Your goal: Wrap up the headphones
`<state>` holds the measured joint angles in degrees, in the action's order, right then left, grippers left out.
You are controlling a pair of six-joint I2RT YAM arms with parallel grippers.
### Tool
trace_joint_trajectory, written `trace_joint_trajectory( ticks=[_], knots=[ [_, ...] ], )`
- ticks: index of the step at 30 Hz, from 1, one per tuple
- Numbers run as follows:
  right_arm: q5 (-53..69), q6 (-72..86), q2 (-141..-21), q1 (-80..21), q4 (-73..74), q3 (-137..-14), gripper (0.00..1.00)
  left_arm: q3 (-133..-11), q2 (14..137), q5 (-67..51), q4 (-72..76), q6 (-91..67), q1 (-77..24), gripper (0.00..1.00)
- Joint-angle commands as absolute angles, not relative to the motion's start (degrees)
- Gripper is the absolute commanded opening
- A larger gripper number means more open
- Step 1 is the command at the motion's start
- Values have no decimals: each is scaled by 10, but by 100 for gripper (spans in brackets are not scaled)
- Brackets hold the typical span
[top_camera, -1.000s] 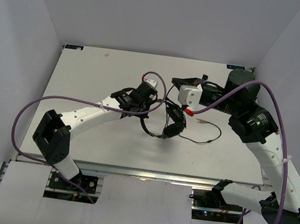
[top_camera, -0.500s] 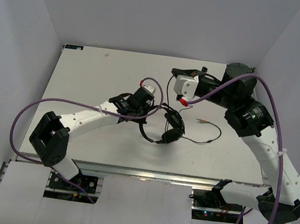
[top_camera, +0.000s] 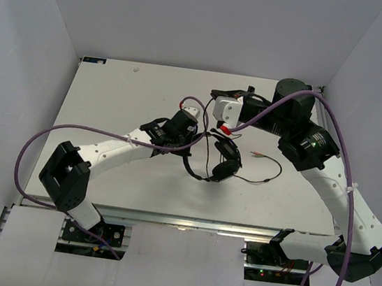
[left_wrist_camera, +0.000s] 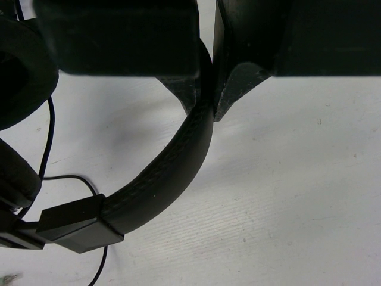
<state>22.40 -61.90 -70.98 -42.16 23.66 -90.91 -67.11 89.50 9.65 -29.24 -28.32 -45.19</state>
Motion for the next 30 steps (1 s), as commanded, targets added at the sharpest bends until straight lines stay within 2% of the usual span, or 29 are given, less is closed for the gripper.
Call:
trace_joint_trajectory(
  ticks=[1, 30],
  knots=[
    [219, -618, -700, -428, 221, -912, 8, -709, 896, 71, -256, -308, -454, 0],
    [228, -616, -680, -448, 227, -857, 8, -764, 935, 42, -261, -322, -454, 0]
  ],
)
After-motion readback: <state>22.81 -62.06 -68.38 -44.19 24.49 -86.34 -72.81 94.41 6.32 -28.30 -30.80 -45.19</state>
